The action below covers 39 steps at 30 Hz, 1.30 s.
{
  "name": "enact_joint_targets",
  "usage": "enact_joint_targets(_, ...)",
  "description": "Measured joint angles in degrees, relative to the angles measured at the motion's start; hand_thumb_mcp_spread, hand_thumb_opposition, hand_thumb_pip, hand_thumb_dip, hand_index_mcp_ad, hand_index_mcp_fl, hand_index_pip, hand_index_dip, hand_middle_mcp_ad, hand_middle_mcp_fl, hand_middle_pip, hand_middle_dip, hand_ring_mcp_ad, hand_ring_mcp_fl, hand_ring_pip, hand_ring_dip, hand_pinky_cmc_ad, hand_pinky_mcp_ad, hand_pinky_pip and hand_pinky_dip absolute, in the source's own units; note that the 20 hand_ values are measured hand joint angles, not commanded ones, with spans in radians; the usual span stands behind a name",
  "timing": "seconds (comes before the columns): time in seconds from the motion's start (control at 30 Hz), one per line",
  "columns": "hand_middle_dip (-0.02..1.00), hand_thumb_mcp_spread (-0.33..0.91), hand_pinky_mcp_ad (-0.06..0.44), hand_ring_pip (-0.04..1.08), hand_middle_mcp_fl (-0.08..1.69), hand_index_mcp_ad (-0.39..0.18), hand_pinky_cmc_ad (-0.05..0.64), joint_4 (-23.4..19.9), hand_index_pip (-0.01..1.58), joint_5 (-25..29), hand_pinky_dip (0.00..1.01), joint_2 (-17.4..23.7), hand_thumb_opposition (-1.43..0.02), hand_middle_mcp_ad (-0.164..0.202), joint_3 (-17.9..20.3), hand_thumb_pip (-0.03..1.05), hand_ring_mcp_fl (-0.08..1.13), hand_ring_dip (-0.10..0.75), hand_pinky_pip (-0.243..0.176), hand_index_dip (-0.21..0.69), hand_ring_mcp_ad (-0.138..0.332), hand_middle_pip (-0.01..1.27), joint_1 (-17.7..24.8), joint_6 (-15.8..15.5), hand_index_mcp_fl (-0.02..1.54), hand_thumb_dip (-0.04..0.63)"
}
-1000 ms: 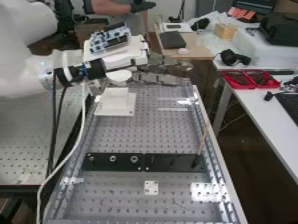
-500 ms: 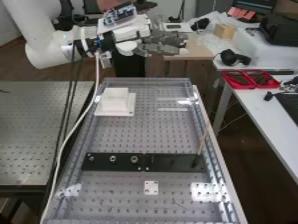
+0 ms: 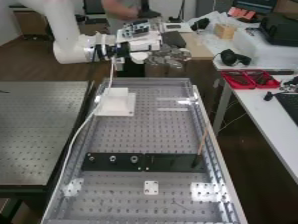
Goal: Grab the paper clip and place it in the clear container
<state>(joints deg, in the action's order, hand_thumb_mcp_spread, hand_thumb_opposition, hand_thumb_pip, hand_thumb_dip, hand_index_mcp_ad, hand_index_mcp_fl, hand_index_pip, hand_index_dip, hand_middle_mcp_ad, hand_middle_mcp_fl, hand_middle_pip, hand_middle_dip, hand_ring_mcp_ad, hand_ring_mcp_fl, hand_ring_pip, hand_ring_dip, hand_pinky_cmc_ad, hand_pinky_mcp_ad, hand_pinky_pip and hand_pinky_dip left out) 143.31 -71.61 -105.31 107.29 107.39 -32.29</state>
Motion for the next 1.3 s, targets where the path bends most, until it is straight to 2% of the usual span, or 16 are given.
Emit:
enact_joint_targets(0.3, 0.19, 0.53, 0.265, 0.10, 0.34, -0.166, 0.346, 1.13, 1.02, 2.12, 0.19, -5.90, -1.00, 0.065, -2.39, 0.50, 0.09, 0.086, 0.037, 0.127, 0.086, 0.13, -0.79, 2.06, 0.93, 0.239)
enact_joint_targets(0.53, 0.19, 0.53, 0.265, 0.10, 0.34, -0.166, 0.346, 2.98, 1.02, 1.46, 0.19, -9.79, -1.01, 0.065, -4.74, 0.50, 0.09, 0.086, 0.037, 0.129, 0.086, 0.13, -1.11, 3.55, 0.93, 0.239)
enact_joint_targets(0.73, 0.19, 0.53, 0.265, 0.10, 0.34, -0.166, 0.346, 4.81, 1.02, 0.86, 0.19, -12.05, -1.00, 0.065, -6.78, 0.50, 0.09, 0.087, 0.037, 0.126, 0.086, 0.13, -0.98, 5.26, 0.93, 0.239)
enact_joint_targets(1.07, 0.19, 0.52, 0.265, 0.10, 0.34, -0.166, 0.346, 7.23, 1.02, -0.84, 0.19, -14.35, -1.00, 0.065, -9.22, 0.50, 0.09, 0.087, 0.037, 0.126, 0.086, 0.13, -0.76, 6.20, 0.93, 0.239)
enact_joint_targets(1.2, 0.19, 0.49, 0.265, 0.10, 0.32, -0.169, 0.346, 9.71, 1.10, -1.33, 0.19, -14.82, -0.99, 0.065, -10.41, 0.50, 0.08, 0.087, 0.037, 0.127, 0.086, 0.13, -0.81, 6.74, 0.84, 0.258)
enact_joint_targets(1.3, 0.19, 0.47, 0.265, 0.10, 0.24, -0.169, 0.346, 9.32, 1.07, -1.39, 0.20, -14.74, -0.93, 0.063, -10.54, 0.58, 0.05, 0.087, 0.033, 0.105, 0.087, 0.13, -0.92, 7.18, 0.59, 0.286)
